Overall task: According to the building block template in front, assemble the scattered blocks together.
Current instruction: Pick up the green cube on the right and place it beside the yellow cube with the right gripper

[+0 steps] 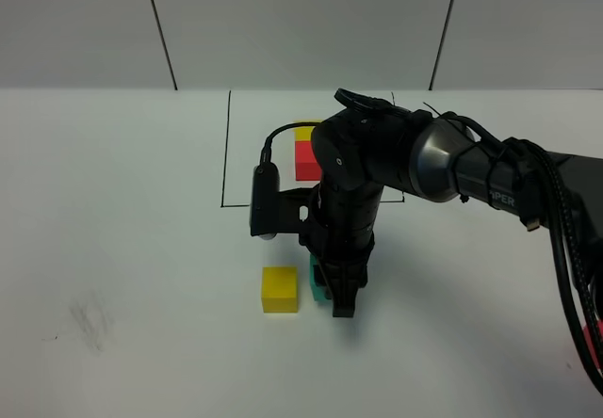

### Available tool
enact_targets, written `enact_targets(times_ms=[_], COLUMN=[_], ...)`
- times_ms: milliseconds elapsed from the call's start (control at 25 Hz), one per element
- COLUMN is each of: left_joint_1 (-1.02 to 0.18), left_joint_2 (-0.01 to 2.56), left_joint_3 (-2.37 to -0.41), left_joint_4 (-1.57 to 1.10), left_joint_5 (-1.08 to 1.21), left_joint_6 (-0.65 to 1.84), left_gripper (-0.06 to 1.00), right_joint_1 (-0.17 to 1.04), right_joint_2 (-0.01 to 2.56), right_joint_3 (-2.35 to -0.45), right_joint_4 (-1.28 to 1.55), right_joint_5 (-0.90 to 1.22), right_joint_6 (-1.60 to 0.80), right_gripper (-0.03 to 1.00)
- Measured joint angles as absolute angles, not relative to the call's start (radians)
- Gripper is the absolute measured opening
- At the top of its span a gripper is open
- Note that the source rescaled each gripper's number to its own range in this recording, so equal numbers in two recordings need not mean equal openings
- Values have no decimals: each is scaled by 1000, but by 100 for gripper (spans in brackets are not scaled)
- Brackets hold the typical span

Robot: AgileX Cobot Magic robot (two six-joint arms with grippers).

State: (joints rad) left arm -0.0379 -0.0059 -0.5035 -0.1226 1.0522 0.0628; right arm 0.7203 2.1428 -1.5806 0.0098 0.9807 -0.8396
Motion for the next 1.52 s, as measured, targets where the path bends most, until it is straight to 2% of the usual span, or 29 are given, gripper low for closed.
enact_targets(times_ms=[1520], left_joint_1=[-38], left_joint_2=[-6], left_joint_3=[-503], left_joint_4=[-123], left_joint_5=[1052], left_joint_6=[63], left_gripper=[36], right_joint_1=[740], right_joint_2=[2201], right_joint_3=[-1581], right_joint_4=[72], right_joint_5=[883], right_joint_6=[-859], right_gripper=[2])
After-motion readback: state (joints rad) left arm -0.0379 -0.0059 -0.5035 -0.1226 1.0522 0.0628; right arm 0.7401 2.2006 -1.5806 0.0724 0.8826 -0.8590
